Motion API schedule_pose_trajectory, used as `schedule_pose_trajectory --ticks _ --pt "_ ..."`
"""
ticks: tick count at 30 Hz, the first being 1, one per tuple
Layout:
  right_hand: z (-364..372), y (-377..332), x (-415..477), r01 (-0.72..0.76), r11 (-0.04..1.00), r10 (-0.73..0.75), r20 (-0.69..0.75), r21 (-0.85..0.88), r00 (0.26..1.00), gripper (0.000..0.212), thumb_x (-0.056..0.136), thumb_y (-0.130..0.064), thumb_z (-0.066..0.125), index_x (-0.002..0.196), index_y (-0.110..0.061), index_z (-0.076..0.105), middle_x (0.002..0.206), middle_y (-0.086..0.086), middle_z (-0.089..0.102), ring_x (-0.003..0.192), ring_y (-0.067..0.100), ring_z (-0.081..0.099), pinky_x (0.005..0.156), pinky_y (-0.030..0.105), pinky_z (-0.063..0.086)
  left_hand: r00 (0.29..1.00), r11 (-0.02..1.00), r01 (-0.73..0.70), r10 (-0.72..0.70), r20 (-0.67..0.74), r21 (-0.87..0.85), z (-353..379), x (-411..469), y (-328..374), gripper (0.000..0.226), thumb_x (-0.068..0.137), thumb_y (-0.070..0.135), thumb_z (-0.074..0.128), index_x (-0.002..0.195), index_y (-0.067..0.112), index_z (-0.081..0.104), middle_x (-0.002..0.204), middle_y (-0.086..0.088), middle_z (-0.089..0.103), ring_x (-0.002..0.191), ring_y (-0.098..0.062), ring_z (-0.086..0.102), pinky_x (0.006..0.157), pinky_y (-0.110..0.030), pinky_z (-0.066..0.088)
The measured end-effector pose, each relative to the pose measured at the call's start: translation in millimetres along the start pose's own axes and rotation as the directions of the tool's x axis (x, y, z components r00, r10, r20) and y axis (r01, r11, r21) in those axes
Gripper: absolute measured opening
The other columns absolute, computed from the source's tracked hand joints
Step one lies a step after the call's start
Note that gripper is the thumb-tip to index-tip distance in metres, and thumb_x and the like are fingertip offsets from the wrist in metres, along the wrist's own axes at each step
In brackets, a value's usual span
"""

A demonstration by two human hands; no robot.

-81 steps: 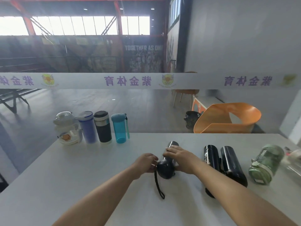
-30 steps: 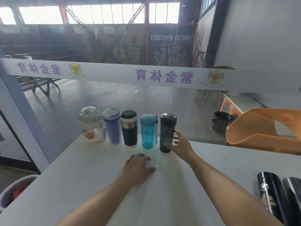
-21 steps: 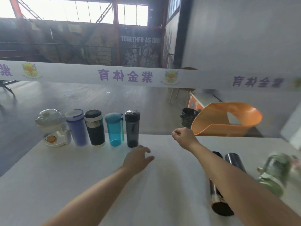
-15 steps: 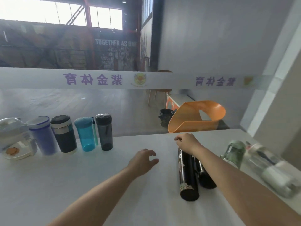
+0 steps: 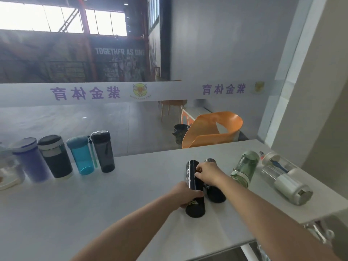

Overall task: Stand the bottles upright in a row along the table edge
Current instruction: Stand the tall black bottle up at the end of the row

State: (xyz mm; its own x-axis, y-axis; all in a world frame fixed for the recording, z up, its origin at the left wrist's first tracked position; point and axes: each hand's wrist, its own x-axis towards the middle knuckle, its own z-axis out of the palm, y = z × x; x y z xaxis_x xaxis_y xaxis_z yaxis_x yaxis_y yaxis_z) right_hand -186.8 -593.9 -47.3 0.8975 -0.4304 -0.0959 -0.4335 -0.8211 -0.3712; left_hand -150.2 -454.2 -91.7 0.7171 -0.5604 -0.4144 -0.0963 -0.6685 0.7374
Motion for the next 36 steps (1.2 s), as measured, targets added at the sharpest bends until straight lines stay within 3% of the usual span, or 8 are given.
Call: schedule_pose_trajectory --ticks 4,8,14,18,22,24,29,36 --pt "8.7 -17.5 3.4 -0.135 0.991 0.136 0.058 -0.017 0.989 0.053 0.093 -0.053 0.057 0.11 -0.002 0.064 0.102 0.011 0.069 0.1 0.028 0.065 0.073 0.031 0.042 0.998 0.999 0.047 -0.046 -0.045 0.014 -19.9 -3.5 -13.8 0.048 0.081 0.048 0.076 0.101 0.009 0.055 0.078 -0.002 0.059 0.062 -0.013 0.056 0.046 -0.021 0.041" --pt "29.1 -33.0 16.9 -0.284 0.913 0.247 0.156 0.292 0.956 0.058 0.084 -0.051 0.071 0.114 -0.003 0.06 0.106 0.014 0.07 0.076 0.027 0.071 0.057 0.03 0.056 0.996 0.998 0.052 -0.049 -0.078 0.038 -41.4 -5.1 -34.4 0.059 0.07 0.053 0.078 0.106 0.008 0.065 0.08 -0.002 0.066 0.071 -0.018 0.061 0.057 -0.027 0.044" --pt "63.0 -71.9 44.1 -0.387 0.687 0.241 0.31 0.615 0.92 0.063 0.072 -0.038 0.085 0.117 -0.005 0.056 0.105 0.017 0.07 0.087 0.035 0.073 0.074 0.05 0.062 0.976 0.995 -0.022 0.043 -0.215 0.099 -78.6 -15.0 -71.5 0.045 0.075 0.053 0.074 0.092 0.012 0.071 0.08 -0.002 0.067 0.068 -0.017 0.06 0.059 -0.029 0.041" --pt "69.3 -112.7 58.3 -0.278 0.558 0.168 0.222 0.782 0.96 0.052 0.077 -0.026 0.085 0.113 -0.004 0.055 0.106 0.014 0.069 0.09 0.031 0.071 0.07 0.044 0.063 0.94 0.988 -0.134 0.149 -0.307 0.071 -113.8 -18.7 -96.6 0.032 0.081 0.046 0.072 0.102 0.022 0.072 0.093 0.003 0.074 0.084 -0.016 0.069 0.079 -0.037 0.057" --pt "63.6 -146.1 75.8 -0.066 0.553 0.049 0.047 0.831 0.998 0.038 0.076 -0.026 0.085 0.102 -0.012 0.062 0.105 0.011 0.07 0.095 0.028 0.068 0.084 0.045 0.061 0.919 0.991 -0.129 0.132 -0.372 0.033 -148.7 -23.0 -117.8 0.052 0.089 0.042 0.07 0.137 0.024 0.06 0.129 0.007 0.066 0.103 -0.009 0.066 0.089 -0.028 0.051" --pt "60.5 -158.5 83.6 0.05 0.531 -0.04 -0.034 0.846 0.999 0.03 0.077 -0.023 0.084 0.098 -0.021 0.063 0.107 0.006 0.07 0.1 0.028 0.067 0.091 0.047 0.057 0.913 0.993 -0.084 0.111 -0.392 0.084 -163.0 -24.1 -129.2 0.057 0.09 0.046 0.069 0.141 0.023 0.056 0.137 0.005 0.06 0.113 -0.01 0.061 0.093 -0.026 0.047" --pt "66.5 -181.9 93.2 0.243 0.583 -0.211 -0.144 0.775 0.967 0.058 0.078 -0.016 0.083 0.129 -0.02 0.055 0.119 -0.004 0.064 0.105 0.018 0.061 0.081 0.025 0.048 0.903 0.985 0.013 0.063 -0.425 0.172 -184.4 -23.4 -157.3 0.05 0.092 0.045 0.068 0.136 0.023 0.059 0.14 0.004 0.058 0.12 -0.012 0.057 0.105 -0.026 0.044" --pt "81.7 -185.6 96.6 0.301 0.635 -0.271 -0.16 0.711 0.949 0.069 0.081 -0.026 0.081 0.138 -0.024 0.043 0.124 -0.009 0.057 0.109 0.014 0.057 0.09 0.031 0.049 0.897 0.938 0.11 0.048 -0.439 0.329 -195.2 -13.0 -183.3 0.048 0.093 0.044 0.067 0.137 0.029 0.059 0.141 0.003 0.056 0.124 -0.016 0.052 0.108 -0.034 0.045"
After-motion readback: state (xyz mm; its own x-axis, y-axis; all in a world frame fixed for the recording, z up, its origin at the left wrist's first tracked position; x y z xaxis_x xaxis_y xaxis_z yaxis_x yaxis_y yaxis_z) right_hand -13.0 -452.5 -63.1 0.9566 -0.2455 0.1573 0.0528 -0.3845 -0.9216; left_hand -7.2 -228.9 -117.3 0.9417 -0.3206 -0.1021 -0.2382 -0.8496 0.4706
